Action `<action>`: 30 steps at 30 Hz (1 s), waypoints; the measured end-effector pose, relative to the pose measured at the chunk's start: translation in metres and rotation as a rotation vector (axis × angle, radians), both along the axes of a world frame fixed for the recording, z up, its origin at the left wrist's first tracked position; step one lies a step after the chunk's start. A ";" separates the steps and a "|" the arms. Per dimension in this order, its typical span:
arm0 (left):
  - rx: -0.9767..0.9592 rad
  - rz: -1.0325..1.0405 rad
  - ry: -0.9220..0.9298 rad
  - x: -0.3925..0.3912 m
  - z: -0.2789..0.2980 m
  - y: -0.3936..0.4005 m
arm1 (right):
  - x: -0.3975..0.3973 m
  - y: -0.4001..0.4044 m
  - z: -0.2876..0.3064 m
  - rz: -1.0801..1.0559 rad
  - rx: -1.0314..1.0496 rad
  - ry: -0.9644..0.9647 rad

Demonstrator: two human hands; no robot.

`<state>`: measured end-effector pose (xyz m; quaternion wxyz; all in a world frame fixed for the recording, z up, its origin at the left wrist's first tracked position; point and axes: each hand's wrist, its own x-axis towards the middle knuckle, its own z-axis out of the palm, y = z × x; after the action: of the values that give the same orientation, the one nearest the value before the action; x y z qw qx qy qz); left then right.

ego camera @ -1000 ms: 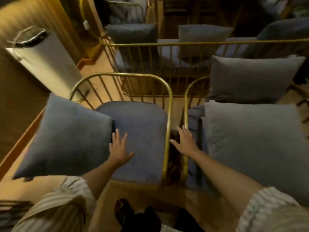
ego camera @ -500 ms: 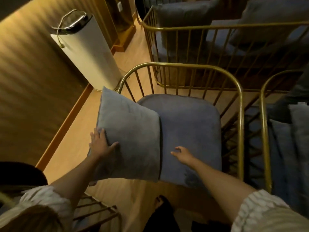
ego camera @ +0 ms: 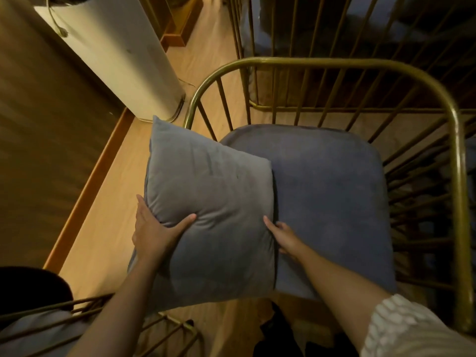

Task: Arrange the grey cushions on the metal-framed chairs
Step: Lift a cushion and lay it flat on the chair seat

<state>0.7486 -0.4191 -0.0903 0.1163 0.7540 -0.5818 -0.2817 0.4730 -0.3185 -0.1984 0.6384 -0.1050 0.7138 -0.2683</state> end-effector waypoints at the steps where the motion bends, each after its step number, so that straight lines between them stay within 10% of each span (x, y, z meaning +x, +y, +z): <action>1: -0.009 -0.016 0.002 0.003 -0.004 -0.003 | 0.001 -0.005 -0.011 -0.028 -0.017 -0.028; 11: -0.048 -0.084 0.230 0.009 -0.010 -0.006 | -0.006 -0.005 -0.032 -0.218 -0.004 -0.245; 30: 0.371 -0.435 0.504 -0.131 -0.089 0.010 | -0.137 0.099 -0.001 -0.430 -0.188 0.243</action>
<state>0.6172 -0.4094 -0.1796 0.0549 0.5281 -0.6206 -0.5770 0.3361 -0.2192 -0.1996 0.4638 -0.0411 0.7630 -0.4484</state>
